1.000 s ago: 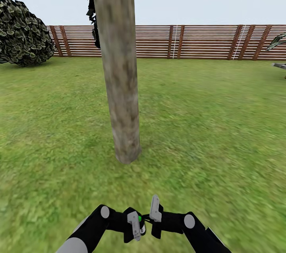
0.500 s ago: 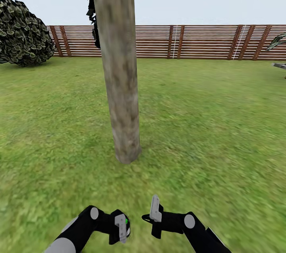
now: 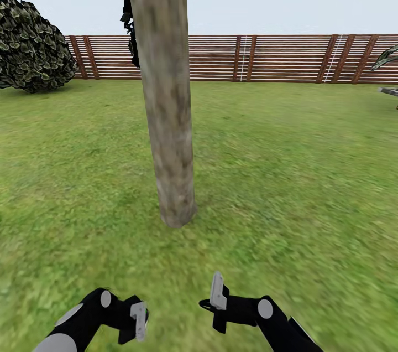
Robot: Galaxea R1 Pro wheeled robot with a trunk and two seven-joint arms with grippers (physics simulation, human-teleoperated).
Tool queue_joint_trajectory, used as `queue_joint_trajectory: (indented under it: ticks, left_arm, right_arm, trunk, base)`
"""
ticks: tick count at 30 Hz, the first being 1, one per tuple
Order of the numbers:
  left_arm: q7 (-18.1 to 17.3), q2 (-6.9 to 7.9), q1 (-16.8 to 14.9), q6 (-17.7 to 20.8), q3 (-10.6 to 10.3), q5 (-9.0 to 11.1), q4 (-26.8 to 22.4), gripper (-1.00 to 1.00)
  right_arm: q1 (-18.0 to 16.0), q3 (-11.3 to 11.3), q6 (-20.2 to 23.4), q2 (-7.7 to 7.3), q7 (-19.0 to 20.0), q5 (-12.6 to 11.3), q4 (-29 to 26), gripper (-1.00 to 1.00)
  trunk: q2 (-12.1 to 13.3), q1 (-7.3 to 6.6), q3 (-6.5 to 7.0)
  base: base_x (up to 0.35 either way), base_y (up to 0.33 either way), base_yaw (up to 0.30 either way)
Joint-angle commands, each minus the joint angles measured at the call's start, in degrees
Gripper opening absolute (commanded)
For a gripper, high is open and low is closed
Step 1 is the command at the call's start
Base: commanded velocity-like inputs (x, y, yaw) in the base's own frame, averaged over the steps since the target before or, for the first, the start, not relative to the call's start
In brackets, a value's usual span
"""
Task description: In the garden, pick up the pesticide atomizer on the floor and spray pesticide onto both trees until each tree trunk is fully covered.
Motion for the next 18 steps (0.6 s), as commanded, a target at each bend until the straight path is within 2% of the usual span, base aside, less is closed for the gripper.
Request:
queue_joint_trajectory:
  ticks: [1,2,3,7,8,10,12,13,15,16,17,18]
  left_arm:
    - [-0.1,0.72,0.0,-0.4,0.2,-0.4,0.0,-1.0]
    - [-0.1,2.23,0.1,-0.3,0.3,-0.1,0.0,-1.0]
    - [-0.1,3.03,0.1,-0.2,0.3,0.0,0.1,-1.0]
    - [0.0,6.15,0.2,-0.2,0.4,0.3,0.4,-1.0]
    - [0.0,7.13,0.2,-0.2,0.8,0.4,0.4,-1.0]
    - [0.3,7.76,0.2,-0.2,2.7,0.5,0.4,-1.0]
    - [1.6,7.84,0.2,-0.3,6.9,0.7,0.4,-1.0]
    - [2.1,7.8,0.2,-0.3,8.3,0.8,0.4,-1.0]
    - [4.8,7.52,0.2,-0.3,14.4,1.4,0.6,-1.0]
    - [5.5,7.4,0.2,-0.3,16.0,1.6,0.7,-1.0]
    - [6.9,7.1,0.2,-0.4,18.8,2.1,1.3,-1.0]
    - [8.8,6.52,0.2,-0.4,22.7,3.2,2.8,-1.0]
  right_arm:
    - [0.0,-0.1,-0.3,-0.02,0.0,0.5,0.0,-1.0]
    - [0.0,-0.2,-0.3,-0.12,0.0,0.5,0.0,-1.0]
    - [0.0,-0.2,-0.3,-0.17,0.0,0.5,0.1,1.0]
    - [0.0,-0.3,-0.3,-0.67,-0.1,0.5,0.1,1.0]
    - [-0.1,-0.4,-0.3,-1.11,-0.1,0.5,0.2,1.0]
    - [0.0,-0.4,-0.2,-1.53,-0.2,0.4,0.2,1.0]
    - [0.0,-0.5,-0.2,-1.75,-0.5,0.4,0.5,1.0]
    - [0.0,-0.7,-0.2,-1.79,-0.6,0.4,0.8,1.0]
    - [0.0,-2.3,-0.2,-2.21,-1.5,0.3,2.4,1.0]
    - [0.0,-3.1,-0.3,-2.42,-2.0,0.3,2.9,1.0]
    - [0.0,-4.8,-0.3,-2.78,-3.1,0.3,4.1,1.0]
    - [0.1,-8.0,-0.3,-3.05,-5.2,0.2,5.8,1.0]
  trunk:
    - [0.0,-0.01,-0.05]
    - [0.0,-0.01,-0.05]
    - [0.0,-0.01,-0.05]
    - [0.0,-0.01,-0.05]
    - [0.0,-0.01,-0.05]
    - [0.0,-0.01,-0.05]
    - [0.0,-0.01,-0.05]
    - [0.0,-0.01,-0.05]
    - [0.0,-0.01,-0.05]
    - [0.0,-0.01,-0.05]
    - [0.0,-0.01,-0.05]
    - [0.0,-0.01,-0.05]
  base:
    - [0.0,0.0,0.0]
    - [0.0,0.0,0.0]
    - [0.0,0.0,0.0]
    - [0.0,0.0,0.0]
    - [0.0,0.0,0.0]
    - [0.0,0.0,0.0]
    - [0.0,0.0,0.0]
    - [0.0,0.0,0.0]
    - [0.0,0.0,0.0]
    - [0.0,0.0,0.0]
    - [0.0,0.0,0.0]
    - [0.0,0.0,0.0]
